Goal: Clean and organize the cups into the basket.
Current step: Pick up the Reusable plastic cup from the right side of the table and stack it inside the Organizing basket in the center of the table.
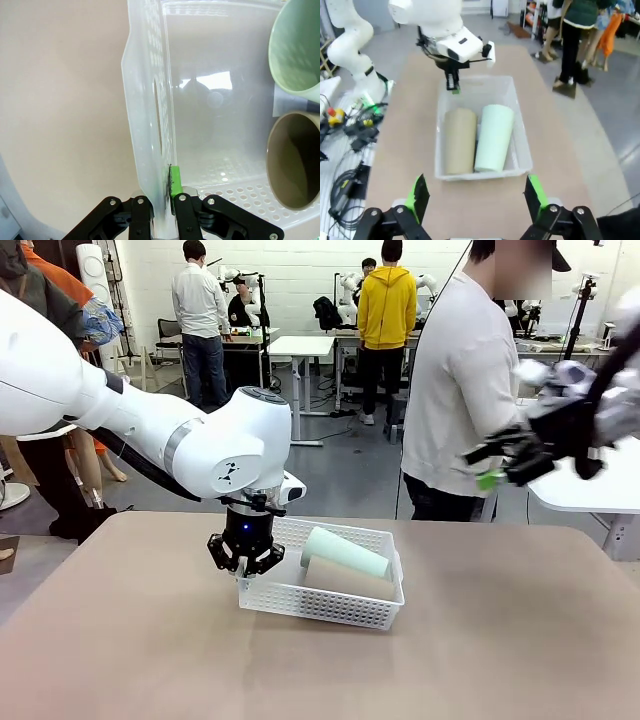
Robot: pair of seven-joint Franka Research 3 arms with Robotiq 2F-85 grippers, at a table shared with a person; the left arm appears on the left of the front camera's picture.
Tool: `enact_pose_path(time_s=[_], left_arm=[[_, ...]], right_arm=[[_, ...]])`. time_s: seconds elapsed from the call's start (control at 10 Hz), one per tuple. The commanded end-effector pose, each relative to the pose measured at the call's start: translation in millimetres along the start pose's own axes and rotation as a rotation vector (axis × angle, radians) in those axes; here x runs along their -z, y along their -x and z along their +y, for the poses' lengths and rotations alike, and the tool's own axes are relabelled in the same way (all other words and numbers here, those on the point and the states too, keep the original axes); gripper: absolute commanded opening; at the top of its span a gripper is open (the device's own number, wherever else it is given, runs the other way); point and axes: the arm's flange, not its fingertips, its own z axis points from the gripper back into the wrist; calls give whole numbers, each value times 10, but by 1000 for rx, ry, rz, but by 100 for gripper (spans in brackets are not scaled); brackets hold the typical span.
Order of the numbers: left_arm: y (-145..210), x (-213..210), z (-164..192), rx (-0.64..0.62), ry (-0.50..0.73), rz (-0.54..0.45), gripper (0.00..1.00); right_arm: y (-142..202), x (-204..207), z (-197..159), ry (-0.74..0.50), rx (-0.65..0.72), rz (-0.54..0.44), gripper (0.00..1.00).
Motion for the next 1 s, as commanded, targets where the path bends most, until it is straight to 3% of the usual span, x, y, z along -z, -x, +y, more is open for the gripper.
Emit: enact_pose_path(time_s=[0.0, 0.2, 0.5, 0.7, 0.9], left_arm=[[2, -18, -7, 1, 1, -3, 0], [2, -18, -7, 1, 1, -3, 0], [2, -18, -7, 1, 1, -3, 0], [2, -18, -7, 1, 1, -3, 0], [2, -18, -7, 1, 1, -3, 0]], right_arm=[[554, -360, 14, -12, 43, -125, 100], [1052, -715, -8, 25, 93, -220, 100], [1603, -933, 39, 51, 116, -315, 100], [1753, -1012, 70, 72, 121, -331, 100], [1704, -934, 86, 48, 144, -277, 100]])
